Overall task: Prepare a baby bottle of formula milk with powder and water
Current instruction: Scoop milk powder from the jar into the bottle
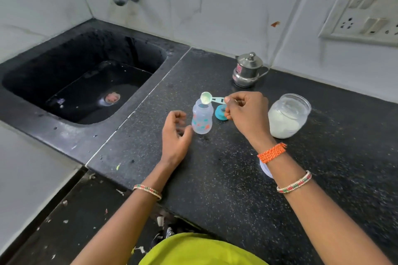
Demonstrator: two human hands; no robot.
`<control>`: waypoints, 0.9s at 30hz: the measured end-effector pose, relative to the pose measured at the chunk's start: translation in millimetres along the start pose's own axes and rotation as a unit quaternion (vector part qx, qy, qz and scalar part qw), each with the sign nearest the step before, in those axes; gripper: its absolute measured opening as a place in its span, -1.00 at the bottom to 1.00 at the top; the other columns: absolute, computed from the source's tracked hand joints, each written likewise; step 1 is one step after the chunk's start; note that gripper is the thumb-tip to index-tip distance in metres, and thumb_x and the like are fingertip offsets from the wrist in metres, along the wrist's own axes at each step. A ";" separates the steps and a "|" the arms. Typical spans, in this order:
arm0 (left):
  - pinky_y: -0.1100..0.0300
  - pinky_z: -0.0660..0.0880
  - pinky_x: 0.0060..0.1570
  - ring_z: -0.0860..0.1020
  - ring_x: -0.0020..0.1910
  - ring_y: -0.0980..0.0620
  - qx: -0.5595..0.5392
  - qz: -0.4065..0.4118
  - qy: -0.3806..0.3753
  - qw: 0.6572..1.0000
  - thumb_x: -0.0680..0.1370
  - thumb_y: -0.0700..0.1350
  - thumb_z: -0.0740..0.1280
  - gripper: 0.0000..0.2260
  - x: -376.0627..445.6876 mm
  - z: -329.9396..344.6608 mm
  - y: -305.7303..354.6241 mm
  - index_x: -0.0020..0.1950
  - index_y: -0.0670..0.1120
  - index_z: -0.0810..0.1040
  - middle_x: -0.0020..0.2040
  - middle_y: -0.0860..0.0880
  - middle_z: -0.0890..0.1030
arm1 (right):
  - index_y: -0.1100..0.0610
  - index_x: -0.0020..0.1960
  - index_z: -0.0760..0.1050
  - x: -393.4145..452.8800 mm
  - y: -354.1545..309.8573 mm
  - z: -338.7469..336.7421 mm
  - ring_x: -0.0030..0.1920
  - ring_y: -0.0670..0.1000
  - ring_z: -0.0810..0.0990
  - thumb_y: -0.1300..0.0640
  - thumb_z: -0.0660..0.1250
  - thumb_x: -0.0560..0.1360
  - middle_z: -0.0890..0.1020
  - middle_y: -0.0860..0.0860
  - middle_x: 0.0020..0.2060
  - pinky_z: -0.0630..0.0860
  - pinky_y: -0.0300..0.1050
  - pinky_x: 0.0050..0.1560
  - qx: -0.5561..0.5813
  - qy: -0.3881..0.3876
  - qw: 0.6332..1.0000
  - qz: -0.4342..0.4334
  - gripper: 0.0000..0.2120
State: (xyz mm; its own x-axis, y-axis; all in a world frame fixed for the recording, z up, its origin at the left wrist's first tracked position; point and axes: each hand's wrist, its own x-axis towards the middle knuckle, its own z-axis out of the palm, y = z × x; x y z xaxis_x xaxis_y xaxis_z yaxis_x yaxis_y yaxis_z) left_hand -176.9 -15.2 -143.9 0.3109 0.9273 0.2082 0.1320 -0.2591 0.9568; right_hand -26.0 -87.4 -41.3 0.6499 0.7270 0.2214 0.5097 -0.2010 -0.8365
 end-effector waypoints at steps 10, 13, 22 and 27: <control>0.08 0.52 0.21 0.55 0.17 0.15 0.027 0.050 -0.141 0.988 0.43 -0.01 0.49 -0.50 36.0 12.8 -0.7 0.31 -0.03 0.44 0.20 0.07 0.58 | 0.22 -0.02 0.60 -4.9 -5.8 6.2 -0.19 0.16 0.58 0.19 0.25 0.57 0.63 0.15 -0.18 0.51 0.06 -0.20 -0.231 -0.043 0.946 -0.223 -0.83; 0.13 0.54 0.14 0.59 0.10 0.14 0.011 0.051 -0.128 0.990 0.42 -0.05 0.51 -0.55 34.8 15.4 -1.8 0.26 -0.02 0.49 0.11 0.06 0.62 | 0.23 0.00 0.60 -7.7 -2.6 8.3 -0.18 0.14 0.57 0.25 0.27 0.55 0.59 0.15 -0.17 0.51 0.01 -0.22 -0.227 -0.037 0.941 -0.247 -0.86; 0.36 0.47 0.10 0.59 0.11 0.16 -0.015 0.051 -0.110 0.992 0.42 -0.10 0.51 -0.53 31.1 18.6 -6.3 0.29 -0.05 0.48 0.13 0.05 0.63 | 0.26 -0.04 0.61 -13.5 5.7 13.0 -0.24 0.10 0.55 0.34 0.34 0.47 0.56 0.13 -0.22 0.55 -0.01 -0.29 -0.225 -0.028 0.937 -0.264 -0.89; 0.36 0.47 0.11 0.58 0.12 0.18 -0.013 0.047 -0.108 0.993 0.42 -0.10 0.51 -0.52 32.0 18.1 -5.4 0.30 -0.05 0.48 0.15 0.05 0.62 | 0.23 -0.03 0.62 -15.6 9.2 12.5 -0.27 0.06 0.53 0.33 0.35 0.47 0.55 0.11 -0.26 0.50 -0.10 -0.32 -0.220 -0.012 0.938 -0.269 -0.88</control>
State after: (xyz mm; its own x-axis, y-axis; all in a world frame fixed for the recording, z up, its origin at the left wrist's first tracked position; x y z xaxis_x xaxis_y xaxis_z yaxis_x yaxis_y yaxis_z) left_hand -150.7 10.9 -146.1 0.5159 0.8191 0.2508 0.0702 -0.3322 0.9406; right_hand -38.5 -92.4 -58.8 0.2226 0.8141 0.5363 0.9467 -0.0491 -0.3184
